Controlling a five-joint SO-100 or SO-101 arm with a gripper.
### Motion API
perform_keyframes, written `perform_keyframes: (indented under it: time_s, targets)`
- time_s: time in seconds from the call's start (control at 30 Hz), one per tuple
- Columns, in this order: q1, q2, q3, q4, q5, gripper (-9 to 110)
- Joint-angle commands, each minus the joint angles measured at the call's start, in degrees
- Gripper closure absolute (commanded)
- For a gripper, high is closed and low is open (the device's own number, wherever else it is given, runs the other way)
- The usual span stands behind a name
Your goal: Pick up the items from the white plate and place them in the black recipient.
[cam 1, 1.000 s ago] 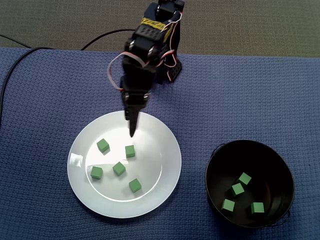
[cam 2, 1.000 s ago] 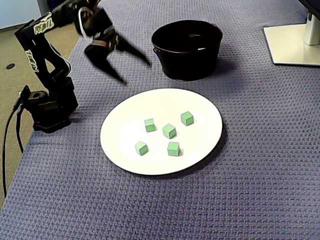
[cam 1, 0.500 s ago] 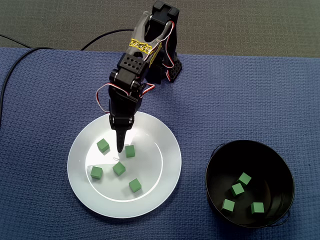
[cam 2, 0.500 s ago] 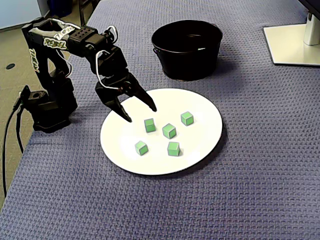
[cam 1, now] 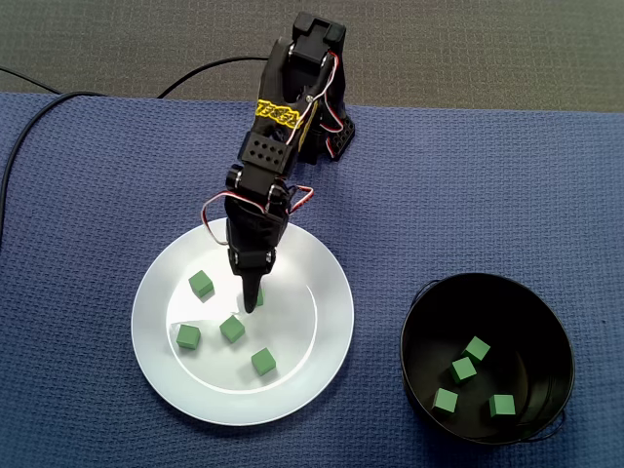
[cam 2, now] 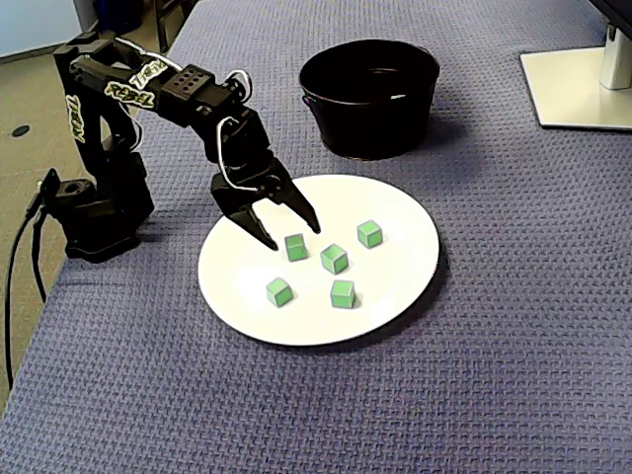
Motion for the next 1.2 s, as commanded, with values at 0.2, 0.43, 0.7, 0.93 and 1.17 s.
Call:
perform_keyframes:
  time_s: [0.2, 0.43, 0.7, 0.93, 1.17]
  targets:
    - [-0.79, -1.85, 0.53, -4.92, 1.32, 86]
    - [-1.32, -3.52, 0.7, -5.98, 2.37, 88]
    - [-2.29, -3.6, 1.14, -6.24, 3.43, 97]
    - [-1.85, 0.62, -0.35, -2.9, 3.87, 102]
    - [-0.97, 30.32, -18.46, 8.79, 7.56, 102]
